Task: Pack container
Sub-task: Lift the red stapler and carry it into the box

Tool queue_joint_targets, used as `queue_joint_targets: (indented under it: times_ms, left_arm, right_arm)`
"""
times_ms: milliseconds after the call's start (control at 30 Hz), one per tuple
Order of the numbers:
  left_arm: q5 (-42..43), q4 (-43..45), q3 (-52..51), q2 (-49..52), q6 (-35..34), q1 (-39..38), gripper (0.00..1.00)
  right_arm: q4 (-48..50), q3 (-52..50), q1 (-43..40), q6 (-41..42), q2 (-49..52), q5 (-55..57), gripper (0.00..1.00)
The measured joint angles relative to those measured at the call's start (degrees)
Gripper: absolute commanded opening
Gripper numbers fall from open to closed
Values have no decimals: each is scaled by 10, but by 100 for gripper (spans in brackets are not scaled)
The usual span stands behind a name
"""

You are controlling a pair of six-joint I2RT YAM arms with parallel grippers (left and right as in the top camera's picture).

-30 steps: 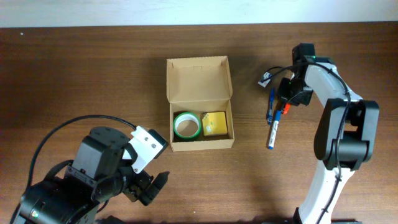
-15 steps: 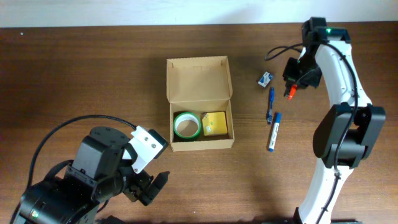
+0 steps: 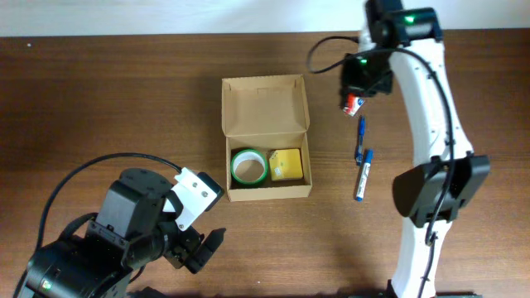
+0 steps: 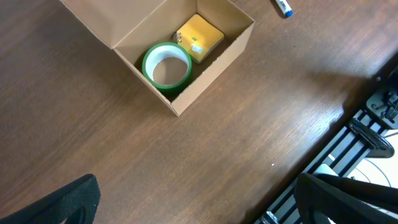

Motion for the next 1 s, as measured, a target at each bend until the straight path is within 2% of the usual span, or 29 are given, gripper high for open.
queue_joint_targets:
  times_ms: [133,600,1000]
  left_arm:
    - [0,0,0,0,0,0,99]
    - [0,0,0,0,0,0,100]
    - [0,0,0,0,0,0,100]
  right_arm:
    - [-22,28,41,-10,0,-5,4]
    - [-37,30,164,-53,0,-5,4]
    - [-36,-6,218,-122,0,-3,4]
